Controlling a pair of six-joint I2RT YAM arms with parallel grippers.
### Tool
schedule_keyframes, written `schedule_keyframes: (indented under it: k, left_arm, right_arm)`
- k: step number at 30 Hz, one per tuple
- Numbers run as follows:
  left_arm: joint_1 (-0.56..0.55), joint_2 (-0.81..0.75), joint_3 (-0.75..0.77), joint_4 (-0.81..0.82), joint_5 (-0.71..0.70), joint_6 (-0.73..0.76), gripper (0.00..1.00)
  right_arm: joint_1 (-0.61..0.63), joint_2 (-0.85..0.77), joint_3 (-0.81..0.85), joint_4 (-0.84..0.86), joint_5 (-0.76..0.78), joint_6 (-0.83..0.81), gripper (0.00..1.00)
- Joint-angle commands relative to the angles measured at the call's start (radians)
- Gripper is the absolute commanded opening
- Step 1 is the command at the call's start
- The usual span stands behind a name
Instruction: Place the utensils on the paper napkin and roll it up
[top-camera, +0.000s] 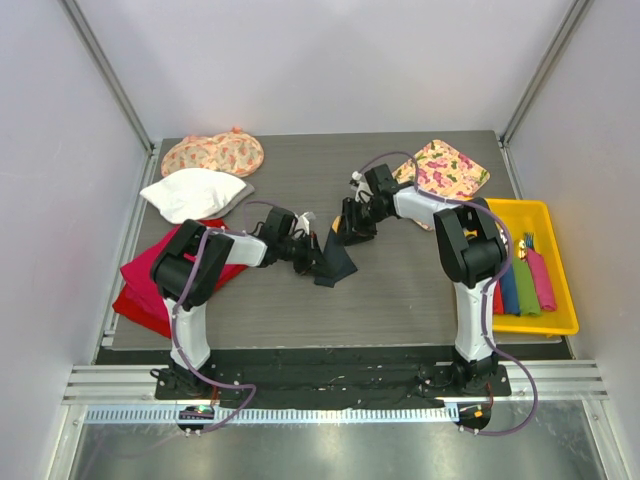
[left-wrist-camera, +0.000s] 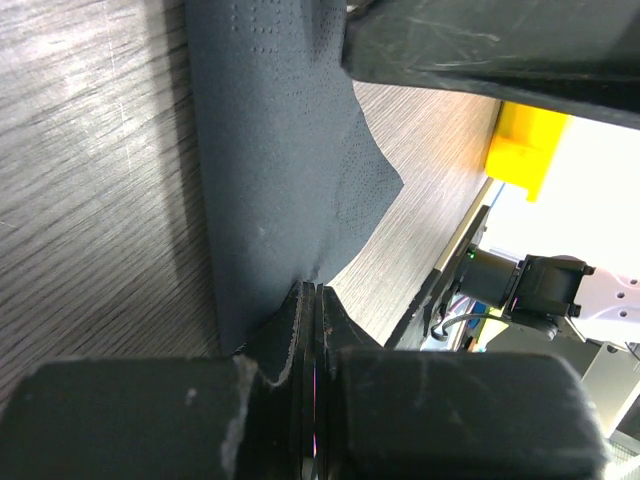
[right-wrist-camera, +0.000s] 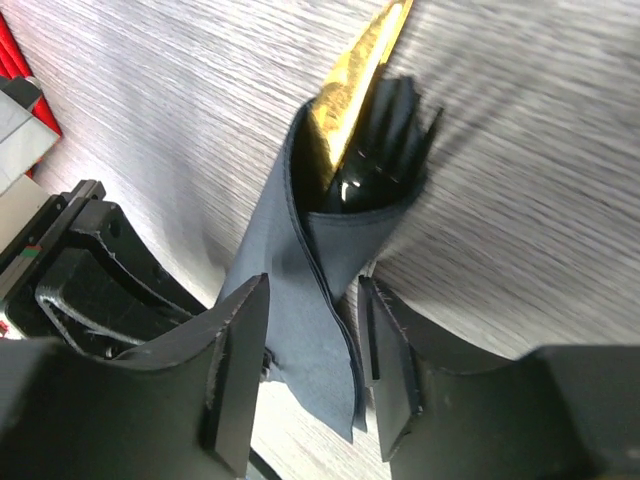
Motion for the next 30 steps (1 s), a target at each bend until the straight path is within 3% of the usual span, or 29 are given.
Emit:
schedule_keyframes:
  k: [1, 8, 11, 12, 16, 19, 22, 28, 29, 30]
  left_arm:
    - [0.001, 0.057, -0.019, -0.052, -0.137, 0.03, 0.0]
    - [0.001, 0.058, -0.01, -0.055, -0.142, 0.032, 0.0]
    - [0.001, 0.06, -0.004, -0.063, -0.144, 0.033, 0.0]
    - [0.001, 0.06, -0.006, -0.063, -0.144, 0.033, 0.0]
    - [0.002, 0.038, -0.003, -0.048, -0.134, 0.032, 0.01]
    - [0.005, -0.018, 0.014, -0.052, -0.134, 0.056, 0.16]
    - [0.014, -0.109, 0.079, -0.145, -0.133, 0.111, 0.48]
    - [0.088, -0.3, 0.217, -0.403, -0.159, 0.275, 0.82]
    - [0.103, -0.322, 0.227, -0.443, -0.173, 0.288, 0.93]
    - [0.134, -0.338, 0.238, -0.475, -0.236, 0.298, 0.96]
  right_arm:
    - [0.032, 0.076, -0.034, -0.003, 0.133, -0.024, 0.47]
    - [0.035, 0.099, -0.052, 0.001, 0.144, -0.014, 0.31]
    - [0.033, 0.102, -0.061, 0.007, 0.14, -0.013, 0.13]
    - [0.035, 0.104, -0.061, 0.007, 0.14, -0.014, 0.03]
    - [0.033, 0.078, -0.069, 0.028, 0.133, -0.019, 0.01]
    - [0.03, 0.041, -0.075, 0.069, 0.11, -0.028, 0.01]
    - [0.029, 0.027, -0.034, 0.083, 0.064, -0.04, 0.01]
    - [0.023, -0.002, -0.032, 0.145, 0.029, -0.025, 0.01]
    - [0.023, -0.005, -0.034, 0.146, 0.026, -0.025, 0.01]
    - [0.02, -0.01, -0.034, 0.151, 0.017, -0.022, 0.01]
